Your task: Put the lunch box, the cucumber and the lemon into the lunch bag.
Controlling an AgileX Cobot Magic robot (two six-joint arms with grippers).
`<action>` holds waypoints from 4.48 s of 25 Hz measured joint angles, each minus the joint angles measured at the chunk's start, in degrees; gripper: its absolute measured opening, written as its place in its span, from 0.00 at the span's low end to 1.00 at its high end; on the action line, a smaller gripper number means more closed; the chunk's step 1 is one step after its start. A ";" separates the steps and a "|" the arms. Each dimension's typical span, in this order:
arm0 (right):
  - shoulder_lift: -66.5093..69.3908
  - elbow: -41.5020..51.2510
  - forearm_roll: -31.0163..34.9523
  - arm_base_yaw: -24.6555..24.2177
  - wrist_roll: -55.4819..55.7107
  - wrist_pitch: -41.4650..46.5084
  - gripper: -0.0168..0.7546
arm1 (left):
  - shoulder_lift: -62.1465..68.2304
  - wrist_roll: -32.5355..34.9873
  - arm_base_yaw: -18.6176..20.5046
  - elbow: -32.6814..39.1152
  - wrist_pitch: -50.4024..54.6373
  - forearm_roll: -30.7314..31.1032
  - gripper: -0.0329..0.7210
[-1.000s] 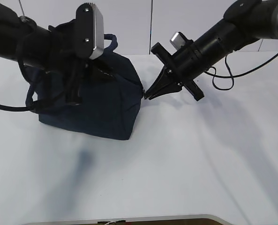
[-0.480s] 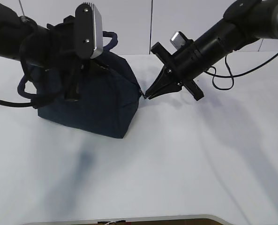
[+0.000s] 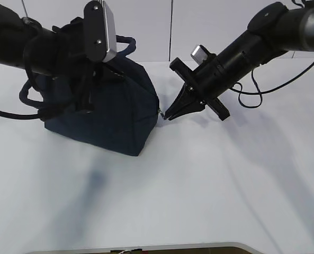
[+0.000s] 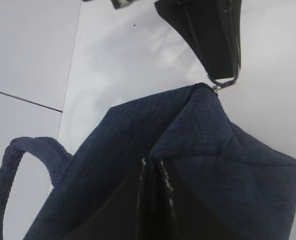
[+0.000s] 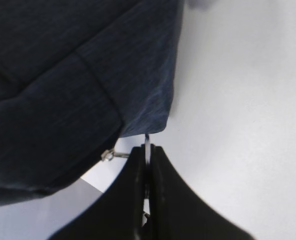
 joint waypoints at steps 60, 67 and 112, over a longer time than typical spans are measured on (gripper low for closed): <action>-7.47 -9.86 -21.98 5.67 -64.69 1.00 0.54 | -1.36 -1.31 0.00 0.10 2.04 -2.19 0.62; -10.53 -9.86 -22.12 5.67 -64.69 1.14 0.54 | -7.04 -11.14 0.00 0.10 2.40 -0.17 0.63; -64.45 17.92 -34.66 5.67 -47.86 2.55 0.54 | -55.86 -103.89 0.00 3.10 43.66 67.91 0.58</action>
